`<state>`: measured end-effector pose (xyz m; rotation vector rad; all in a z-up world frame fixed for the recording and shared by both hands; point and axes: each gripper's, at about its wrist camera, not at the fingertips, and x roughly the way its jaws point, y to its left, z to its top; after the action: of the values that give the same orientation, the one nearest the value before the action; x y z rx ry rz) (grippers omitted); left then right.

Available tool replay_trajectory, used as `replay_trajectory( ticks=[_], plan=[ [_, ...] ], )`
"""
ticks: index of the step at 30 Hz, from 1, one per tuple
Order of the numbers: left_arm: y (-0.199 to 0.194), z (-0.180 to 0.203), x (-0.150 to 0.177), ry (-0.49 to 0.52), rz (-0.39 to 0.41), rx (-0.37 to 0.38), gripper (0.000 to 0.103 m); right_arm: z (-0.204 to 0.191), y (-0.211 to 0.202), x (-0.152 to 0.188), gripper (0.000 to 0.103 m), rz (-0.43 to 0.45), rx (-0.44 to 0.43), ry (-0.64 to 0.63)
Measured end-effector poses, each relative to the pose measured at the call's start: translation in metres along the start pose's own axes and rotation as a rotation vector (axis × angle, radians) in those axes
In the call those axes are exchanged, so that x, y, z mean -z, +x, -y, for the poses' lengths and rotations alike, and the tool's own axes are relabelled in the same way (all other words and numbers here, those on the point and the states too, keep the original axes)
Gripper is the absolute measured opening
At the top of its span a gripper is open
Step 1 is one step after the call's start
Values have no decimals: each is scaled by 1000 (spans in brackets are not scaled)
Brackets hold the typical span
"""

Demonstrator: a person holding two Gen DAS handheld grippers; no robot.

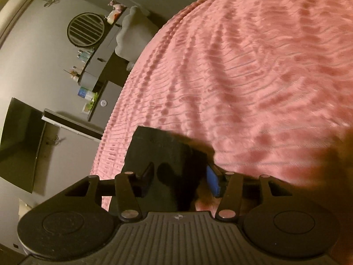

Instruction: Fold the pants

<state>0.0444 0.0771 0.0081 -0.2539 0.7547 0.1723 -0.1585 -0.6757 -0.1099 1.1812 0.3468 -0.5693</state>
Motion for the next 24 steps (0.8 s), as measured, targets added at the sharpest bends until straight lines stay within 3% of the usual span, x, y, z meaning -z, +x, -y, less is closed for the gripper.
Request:
replay_trajectory(
  ticks=[3, 5, 9, 11, 13, 15, 17, 18, 22, 24],
  plan=[
    [-1, 24, 8, 94, -12, 41, 103, -9, -1, -3, 29, 20, -6, -47],
    [3, 36, 14, 99, -39, 84, 103, -11, -11, -2, 22, 46, -59, -62],
    [21, 54, 26, 68, -99, 148, 103, -15, -21, 2, 21, 59, -134, -72],
    [29, 59, 29, 63, -110, 164, 103, -18, -17, 2, 27, 52, -127, -80],
    [36, 63, 34, 72, -110, 174, 103, -17, -8, 3, 40, 18, -126, -53],
    [44, 66, 39, 105, -121, 153, 103, -14, 3, 4, 40, -15, -108, -10],
    [49, 68, 38, 130, -115, 137, 103, -15, 9, 8, 30, -19, -93, 0],
    [50, 68, 37, 135, -109, 126, 103, -19, 9, 10, 20, -11, -85, -9],
    [46, 69, 33, 131, -56, 181, 103, -35, -1, 16, 11, 22, -116, -22],
    [52, 74, 36, 157, -67, 190, 103, -51, -9, 18, 10, 40, -141, -51]
  ],
)
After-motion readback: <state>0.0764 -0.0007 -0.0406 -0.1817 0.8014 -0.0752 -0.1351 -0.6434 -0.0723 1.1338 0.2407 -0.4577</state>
